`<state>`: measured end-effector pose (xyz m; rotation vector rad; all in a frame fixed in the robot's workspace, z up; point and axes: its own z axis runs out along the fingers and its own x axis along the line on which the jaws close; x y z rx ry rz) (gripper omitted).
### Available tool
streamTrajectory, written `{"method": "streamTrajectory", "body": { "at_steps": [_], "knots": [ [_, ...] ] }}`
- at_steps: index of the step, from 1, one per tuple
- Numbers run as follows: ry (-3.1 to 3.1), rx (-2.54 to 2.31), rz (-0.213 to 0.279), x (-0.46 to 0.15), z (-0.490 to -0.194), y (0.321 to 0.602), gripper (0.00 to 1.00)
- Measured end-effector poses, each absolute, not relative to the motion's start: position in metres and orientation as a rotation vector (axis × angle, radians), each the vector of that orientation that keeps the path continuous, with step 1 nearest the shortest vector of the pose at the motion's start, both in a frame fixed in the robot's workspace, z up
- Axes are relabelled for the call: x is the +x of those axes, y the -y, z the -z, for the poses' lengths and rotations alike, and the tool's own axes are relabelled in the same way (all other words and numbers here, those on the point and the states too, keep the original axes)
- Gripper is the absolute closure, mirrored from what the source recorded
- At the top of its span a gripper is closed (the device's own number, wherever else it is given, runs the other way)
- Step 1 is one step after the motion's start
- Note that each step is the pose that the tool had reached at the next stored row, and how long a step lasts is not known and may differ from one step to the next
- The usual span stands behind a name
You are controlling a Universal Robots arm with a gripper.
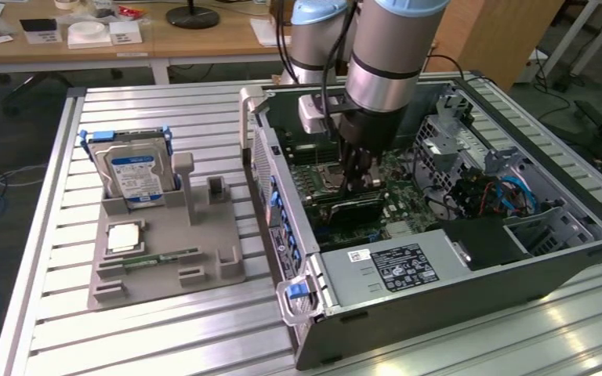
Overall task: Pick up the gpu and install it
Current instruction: 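Press down on the gpu until it lock into place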
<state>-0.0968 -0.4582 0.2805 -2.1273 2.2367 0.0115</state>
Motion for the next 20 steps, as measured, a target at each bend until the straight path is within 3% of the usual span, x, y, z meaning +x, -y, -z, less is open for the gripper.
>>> {"method": "streamTrajectory", "body": {
  "at_steps": [10,20],
  "knots": [
    [-2.237,-2.127,-0.011,-0.097,-0.315,0.458,0.89],
    [-2.237,-2.127,-0.012,-0.097,-0.316,0.458,0.89]
  ]
}}
